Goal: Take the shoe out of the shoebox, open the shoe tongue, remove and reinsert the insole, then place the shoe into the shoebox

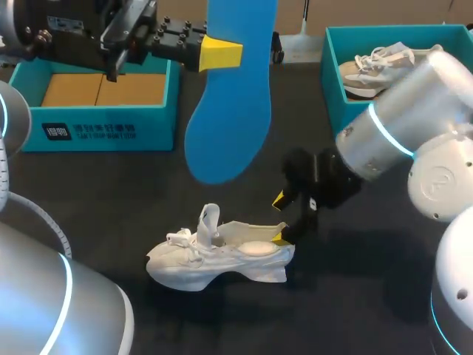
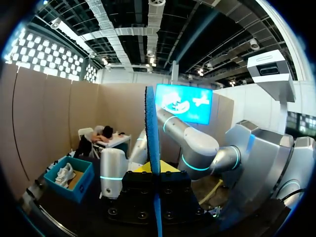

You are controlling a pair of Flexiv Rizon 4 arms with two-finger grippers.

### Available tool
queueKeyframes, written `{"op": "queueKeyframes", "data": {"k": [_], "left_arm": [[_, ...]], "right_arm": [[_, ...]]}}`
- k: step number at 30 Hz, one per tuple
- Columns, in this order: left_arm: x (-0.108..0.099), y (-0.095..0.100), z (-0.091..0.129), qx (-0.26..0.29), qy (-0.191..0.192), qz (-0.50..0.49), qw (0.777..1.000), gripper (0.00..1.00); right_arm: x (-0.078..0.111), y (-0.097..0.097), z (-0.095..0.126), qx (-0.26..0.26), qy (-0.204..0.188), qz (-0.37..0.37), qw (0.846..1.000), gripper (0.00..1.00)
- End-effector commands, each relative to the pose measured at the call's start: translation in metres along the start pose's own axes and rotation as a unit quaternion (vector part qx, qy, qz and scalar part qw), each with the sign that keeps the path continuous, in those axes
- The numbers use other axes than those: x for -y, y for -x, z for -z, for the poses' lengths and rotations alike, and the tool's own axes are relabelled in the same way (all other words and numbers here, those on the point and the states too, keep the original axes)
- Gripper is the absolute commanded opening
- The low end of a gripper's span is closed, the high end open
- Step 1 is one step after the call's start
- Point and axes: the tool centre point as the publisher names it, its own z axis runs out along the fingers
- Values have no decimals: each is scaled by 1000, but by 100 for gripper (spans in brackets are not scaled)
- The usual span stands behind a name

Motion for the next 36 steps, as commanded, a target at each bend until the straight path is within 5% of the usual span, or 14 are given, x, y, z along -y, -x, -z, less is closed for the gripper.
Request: {"op": "queueKeyframes", "data": {"k": [1,7,22,36], "left_arm": [[0,1,0,-1,1,0,1000,0],[0,1,0,-1,1,0,1000,0],[0,1,0,-1,1,0,1000,0],[0,1,0,-1,1,0,1000,0]], "right_arm": [[-14,4,-4,-4,-169,0,986,100],[-20,10,-11,-18,-204,5,979,100],[-4,-5,-20,27,-200,8,979,100],[-7,6,-25,27,-215,19,976,100]]}}
